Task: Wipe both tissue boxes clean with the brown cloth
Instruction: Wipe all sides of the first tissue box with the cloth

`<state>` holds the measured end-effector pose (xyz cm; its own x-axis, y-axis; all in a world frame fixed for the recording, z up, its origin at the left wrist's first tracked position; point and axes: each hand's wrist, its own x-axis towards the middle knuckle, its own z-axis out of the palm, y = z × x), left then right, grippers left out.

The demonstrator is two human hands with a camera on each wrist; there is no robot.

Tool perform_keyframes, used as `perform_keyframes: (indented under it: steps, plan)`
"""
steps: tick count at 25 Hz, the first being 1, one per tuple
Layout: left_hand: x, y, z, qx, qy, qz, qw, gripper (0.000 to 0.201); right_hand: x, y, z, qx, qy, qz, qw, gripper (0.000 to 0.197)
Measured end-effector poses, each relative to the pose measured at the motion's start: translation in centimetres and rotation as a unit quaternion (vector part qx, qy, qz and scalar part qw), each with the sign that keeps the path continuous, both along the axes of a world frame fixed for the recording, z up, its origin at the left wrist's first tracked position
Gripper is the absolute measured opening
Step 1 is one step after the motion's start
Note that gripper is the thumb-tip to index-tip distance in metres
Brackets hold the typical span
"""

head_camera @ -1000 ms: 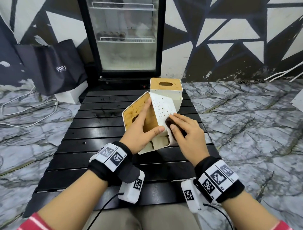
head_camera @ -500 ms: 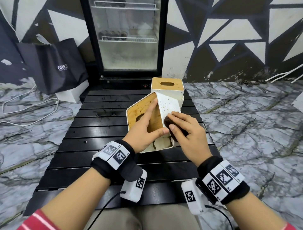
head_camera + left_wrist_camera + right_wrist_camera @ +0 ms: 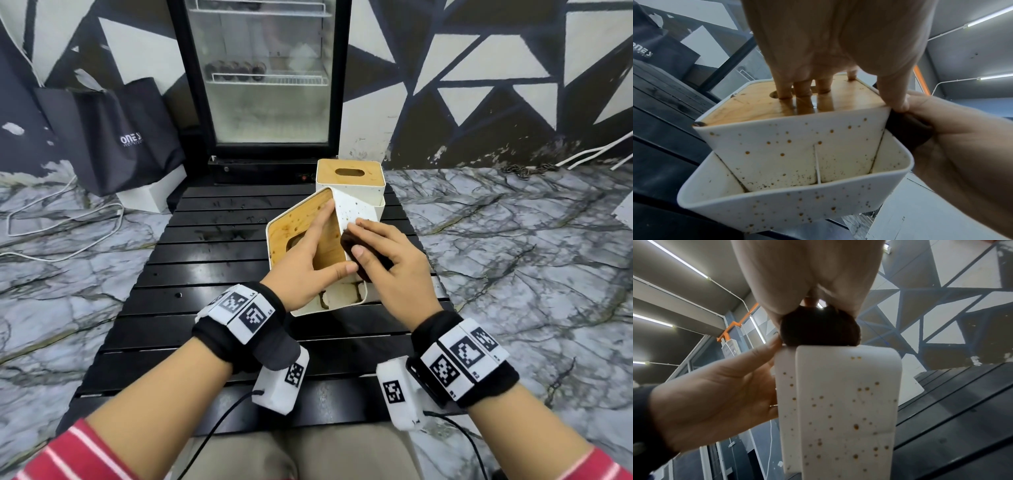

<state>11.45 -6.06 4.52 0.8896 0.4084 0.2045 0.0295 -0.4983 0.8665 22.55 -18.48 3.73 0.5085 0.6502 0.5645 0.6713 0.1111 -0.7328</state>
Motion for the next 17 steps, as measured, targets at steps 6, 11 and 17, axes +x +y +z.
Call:
perform_keyframes:
  steps: [6, 11, 17]
  plan:
    - [-0.1, 0.0, -0.4, -0.028, -0.004, 0.024, 0.999, 0.099, 0.4, -0.6, -2.5, -0.045, 0.034, -0.051, 0.997, 0.033]
    - [-0.4, 0.7, -0.3, -0.058, 0.022, 0.03, 0.998, 0.096, -0.9, -1.6, -3.3, -0.085, -0.013, -0.07, 0.994, 0.051]
    - [-0.2, 0.3, 0.3, -0.096, 0.0, 0.024, 0.995, 0.093, -0.8, -1.0, -2.0, -0.091, -0.054, -0.07, 0.992, 0.046]
